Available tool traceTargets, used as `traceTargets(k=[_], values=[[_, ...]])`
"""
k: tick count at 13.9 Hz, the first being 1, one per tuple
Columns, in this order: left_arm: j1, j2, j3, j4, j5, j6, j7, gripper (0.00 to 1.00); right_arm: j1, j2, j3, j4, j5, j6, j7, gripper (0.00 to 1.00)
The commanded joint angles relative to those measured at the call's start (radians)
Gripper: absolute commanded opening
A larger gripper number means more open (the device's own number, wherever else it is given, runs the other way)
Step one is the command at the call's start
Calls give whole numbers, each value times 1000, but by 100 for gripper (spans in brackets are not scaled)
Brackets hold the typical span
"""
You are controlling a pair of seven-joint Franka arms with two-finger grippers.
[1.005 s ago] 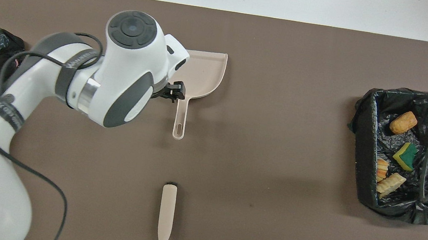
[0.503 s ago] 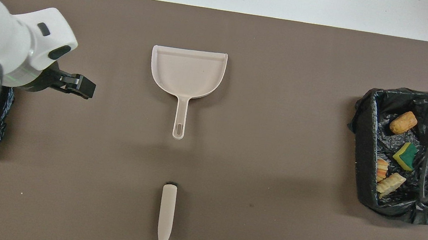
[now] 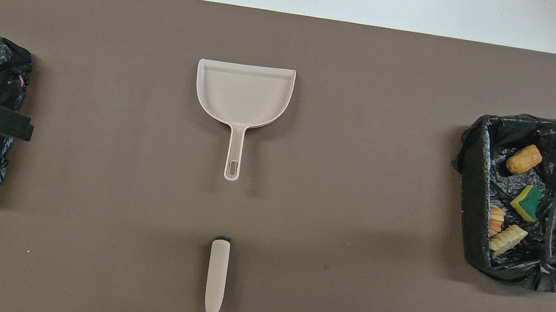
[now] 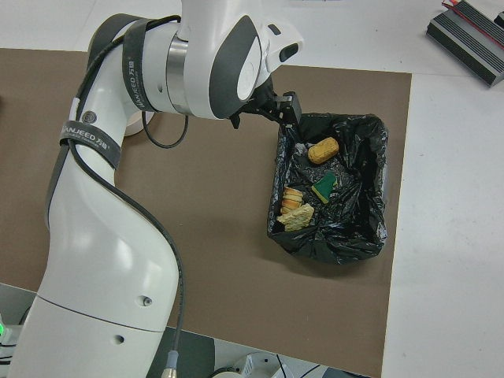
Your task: Sweep and dump trash in bin
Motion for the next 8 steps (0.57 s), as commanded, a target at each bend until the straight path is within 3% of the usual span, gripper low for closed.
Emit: traceTargets(k=[1, 5, 8], values=[[15, 39, 4, 65, -24, -51, 17, 100, -2, -23, 3, -22, 16, -9, 12, 100], [46, 134, 14, 211, -30, -135, 20, 100, -2, -23, 3, -22, 16, -9, 12, 100], [55, 145, 18, 223, -29, -134, 20, 100, -2, -23, 3, -22, 16, -9, 12, 100]])
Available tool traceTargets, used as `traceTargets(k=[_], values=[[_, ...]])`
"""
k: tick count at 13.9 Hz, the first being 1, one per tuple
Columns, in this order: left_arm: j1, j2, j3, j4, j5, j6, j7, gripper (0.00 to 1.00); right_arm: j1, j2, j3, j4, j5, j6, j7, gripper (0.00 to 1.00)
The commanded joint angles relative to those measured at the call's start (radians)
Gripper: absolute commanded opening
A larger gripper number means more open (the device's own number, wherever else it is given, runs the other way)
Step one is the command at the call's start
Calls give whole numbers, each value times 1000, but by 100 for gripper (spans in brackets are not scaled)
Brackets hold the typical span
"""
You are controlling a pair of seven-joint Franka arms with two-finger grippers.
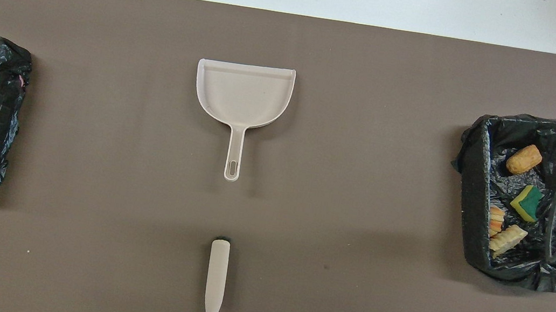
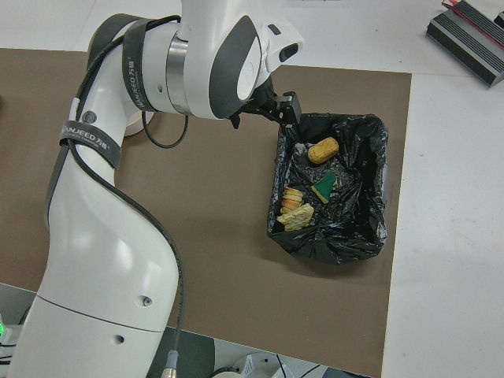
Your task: Sweep and dump trash in bin
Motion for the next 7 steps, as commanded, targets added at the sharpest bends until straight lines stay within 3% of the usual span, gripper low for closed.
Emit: traceTargets(k=[1, 7], values=[[13, 27, -2, 56, -17, -36, 14, 100, -2, -23, 3, -22, 16, -9, 12, 100], [13, 13, 1, 50, -17, -24, 29, 100, -2, -23, 3, -22, 16, -9, 12, 100]])
